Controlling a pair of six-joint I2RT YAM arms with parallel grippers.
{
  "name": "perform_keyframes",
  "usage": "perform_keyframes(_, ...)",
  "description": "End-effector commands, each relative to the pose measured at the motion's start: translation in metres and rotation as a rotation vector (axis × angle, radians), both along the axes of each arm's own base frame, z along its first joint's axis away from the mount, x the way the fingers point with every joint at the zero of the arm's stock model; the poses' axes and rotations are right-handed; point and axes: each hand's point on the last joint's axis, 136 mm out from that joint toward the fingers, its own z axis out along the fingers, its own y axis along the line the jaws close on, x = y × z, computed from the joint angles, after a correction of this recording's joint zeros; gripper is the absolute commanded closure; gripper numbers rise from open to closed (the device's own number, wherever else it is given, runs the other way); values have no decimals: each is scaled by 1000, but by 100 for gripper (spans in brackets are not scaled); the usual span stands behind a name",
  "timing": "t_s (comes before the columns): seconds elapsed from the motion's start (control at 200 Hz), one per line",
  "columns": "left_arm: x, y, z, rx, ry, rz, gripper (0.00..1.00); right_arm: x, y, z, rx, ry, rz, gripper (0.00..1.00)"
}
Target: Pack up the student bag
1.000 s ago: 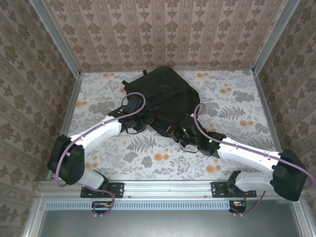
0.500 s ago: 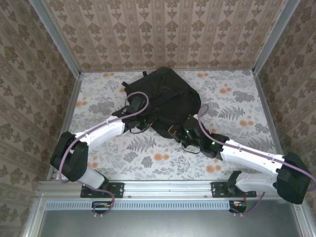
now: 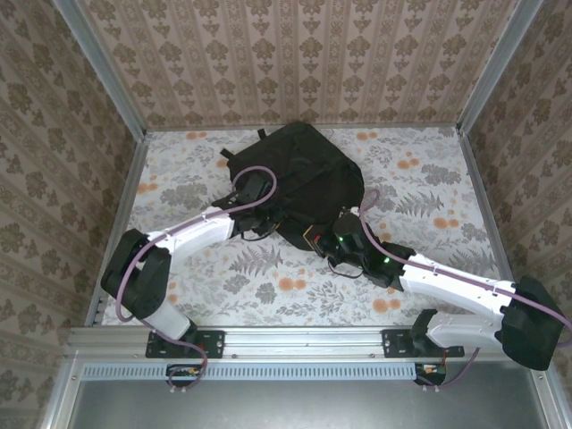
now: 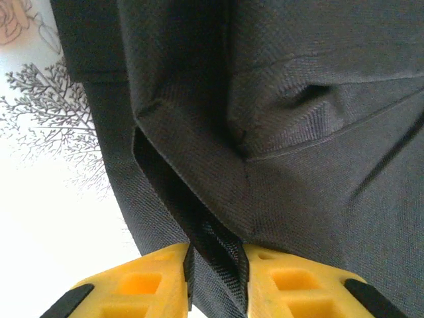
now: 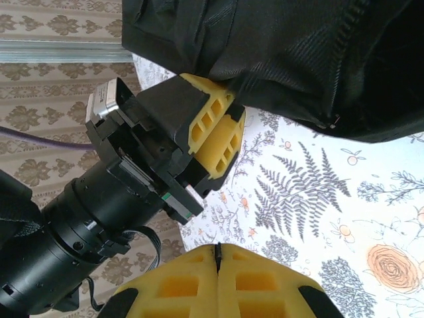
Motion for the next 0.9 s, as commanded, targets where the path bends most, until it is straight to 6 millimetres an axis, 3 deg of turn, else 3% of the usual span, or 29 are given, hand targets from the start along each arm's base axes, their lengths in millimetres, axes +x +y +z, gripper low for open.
perform_keyframes(0.0,20,-2,25,33,-107,7,75,-2,-3,5,34,-12,-19,100)
perform_keyframes(0.2,21,-4,32,72,-147,-11,86,-2,-10,0,24,-13,-38,100)
perform_keyframes(0.335,16,-4,27,85,-144,-22,100,-1,-17,-2,12,-17,-55,100)
perform_keyframes(0.64,-2,14,29,92,-145,-11,100,-2,-45,-10,-66,-25,-97,100)
perform_keyframes(0.72,-9,7,27,31,-143,-14,84,-2,-48,-12,-61,-23,-105,100)
perform_keyframes(0.835,-10,-18,33,-120,-247,-22,50,-1,-47,-15,-30,-25,-114,100)
perform_keyframes(0.895,-11,-19,31,-136,-268,12,45,0,-45,-15,-13,-24,-114,100)
